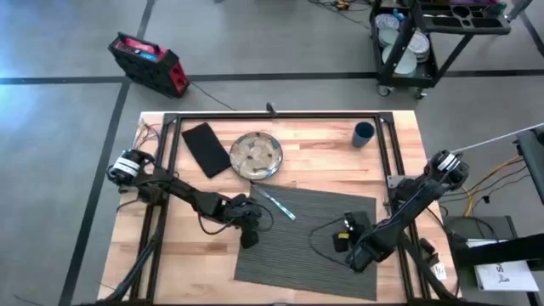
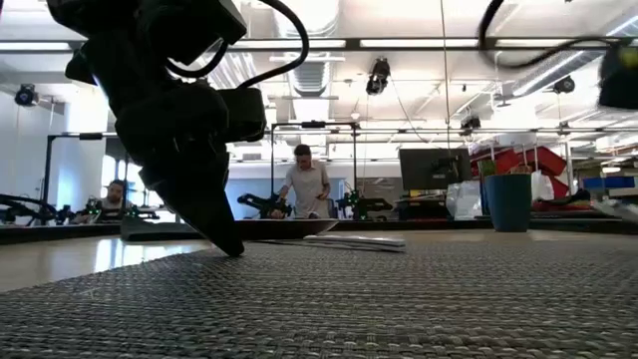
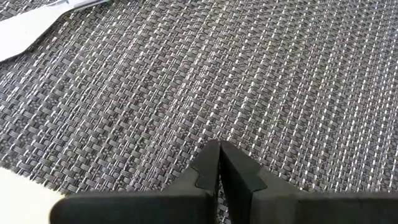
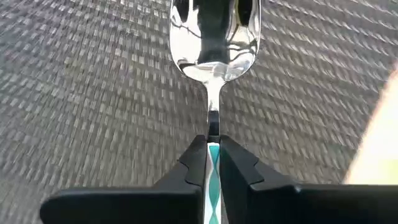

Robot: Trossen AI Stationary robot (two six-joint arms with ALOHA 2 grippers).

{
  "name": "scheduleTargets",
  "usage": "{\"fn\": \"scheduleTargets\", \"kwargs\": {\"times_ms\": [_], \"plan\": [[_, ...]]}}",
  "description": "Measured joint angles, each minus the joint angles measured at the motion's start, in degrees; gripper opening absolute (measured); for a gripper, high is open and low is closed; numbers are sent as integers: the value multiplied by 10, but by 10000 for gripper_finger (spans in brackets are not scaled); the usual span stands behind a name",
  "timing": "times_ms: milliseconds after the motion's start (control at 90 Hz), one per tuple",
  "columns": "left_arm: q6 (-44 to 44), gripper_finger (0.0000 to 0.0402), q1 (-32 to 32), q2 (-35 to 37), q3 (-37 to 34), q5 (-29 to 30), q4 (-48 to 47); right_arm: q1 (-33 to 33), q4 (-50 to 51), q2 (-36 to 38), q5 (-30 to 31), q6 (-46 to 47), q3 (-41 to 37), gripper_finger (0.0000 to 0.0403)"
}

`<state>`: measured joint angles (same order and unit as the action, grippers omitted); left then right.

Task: Set table place
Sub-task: Put the blue spoon on the gray mat

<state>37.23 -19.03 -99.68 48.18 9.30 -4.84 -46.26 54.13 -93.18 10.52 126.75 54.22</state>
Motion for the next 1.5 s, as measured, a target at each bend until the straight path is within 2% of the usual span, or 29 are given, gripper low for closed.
{"fn": "scheduleTargets", "kwargs": {"times_ms": [111,256,322,411,522,622,678,822,922,989,1100,1189,1389,1500], "plan": [[17,0,0,0,0,2,0,-10,12,3,-3,6,6,3],[107,0,-1,0,0,18,1,-7,2,0,-7,8,6,2],[113,0,-5,0,-1,21,5,-1,2,0,-8,10,3,1],[76,0,-11,-1,-1,20,16,3,4,0,-5,12,-3,1],[-15,0,-17,-1,-1,14,19,2,2,0,2,12,-5,1],[-80,0,-18,-1,-1,4,21,7,4,0,42,10,-5,1],[-92,0,-18,-1,-1,4,21,14,8,5,69,7,-5,1],[-93,0,-18,-1,-1,4,21,15,15,20,191,1,0,1],[-93,0,-18,-1,-1,4,22,19,53,21,198,1,15,0],[-91,0,-18,-1,-1,4,22,29,66,28,174,1,28,0],[-79,0,-18,-1,-1,4,22,39,73,72,193,-11,59,0],[-76,0,-18,0,-1,2,22,39,103,129,200,-65,92,0],[-76,0,-18,0,-1,2,23,41,280,249,207,-170,221,0],[-71,0,-18,0,-1,1,25,57,361,304,193,-145,265,0]]}}
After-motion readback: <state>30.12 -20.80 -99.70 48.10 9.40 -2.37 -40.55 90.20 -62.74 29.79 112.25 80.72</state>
